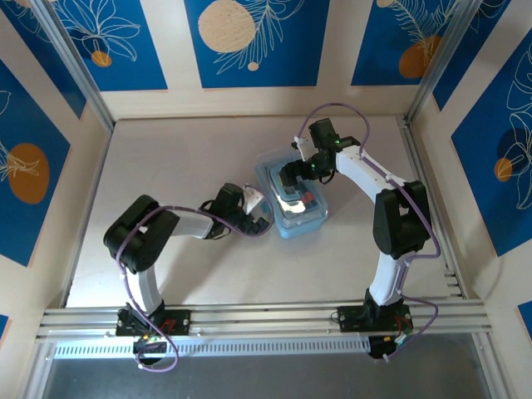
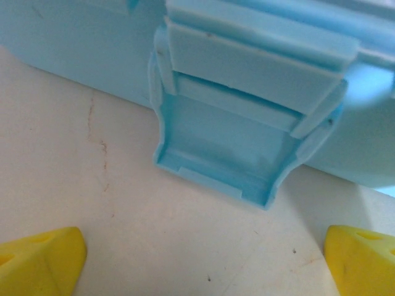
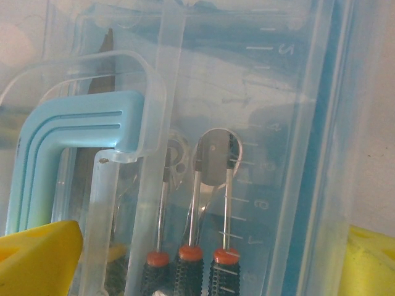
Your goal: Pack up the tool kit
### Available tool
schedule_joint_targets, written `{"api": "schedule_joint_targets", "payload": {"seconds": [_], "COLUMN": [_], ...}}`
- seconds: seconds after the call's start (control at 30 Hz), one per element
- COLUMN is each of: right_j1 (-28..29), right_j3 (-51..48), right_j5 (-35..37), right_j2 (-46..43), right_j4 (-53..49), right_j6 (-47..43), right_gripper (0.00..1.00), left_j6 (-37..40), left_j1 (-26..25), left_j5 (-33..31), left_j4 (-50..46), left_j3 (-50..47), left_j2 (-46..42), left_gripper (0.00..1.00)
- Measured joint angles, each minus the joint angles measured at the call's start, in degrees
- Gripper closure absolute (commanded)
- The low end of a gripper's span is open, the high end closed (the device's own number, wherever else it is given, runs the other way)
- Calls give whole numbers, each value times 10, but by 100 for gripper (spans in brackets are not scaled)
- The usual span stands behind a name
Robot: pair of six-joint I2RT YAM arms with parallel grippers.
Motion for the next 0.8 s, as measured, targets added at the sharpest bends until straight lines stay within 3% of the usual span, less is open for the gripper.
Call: {"api": "schedule_joint_targets", "payload": {"seconds": [0.37,0.8], "right_j1": [0,0], "right_j3": [-2,-15], "right_j5": [0,-2], "right_j2": [-2,-12], "right_j4": [-1,-1], "right_j6": [0,2], "right_gripper": [4,4], "left_j6": [-54,-63], "left_j1": [0,1], "left_j5": [-45,-56], "left_j4": [49,52], "left_j3": [14,10], "left_j2": [30,26], "left_gripper": [0,0]}}
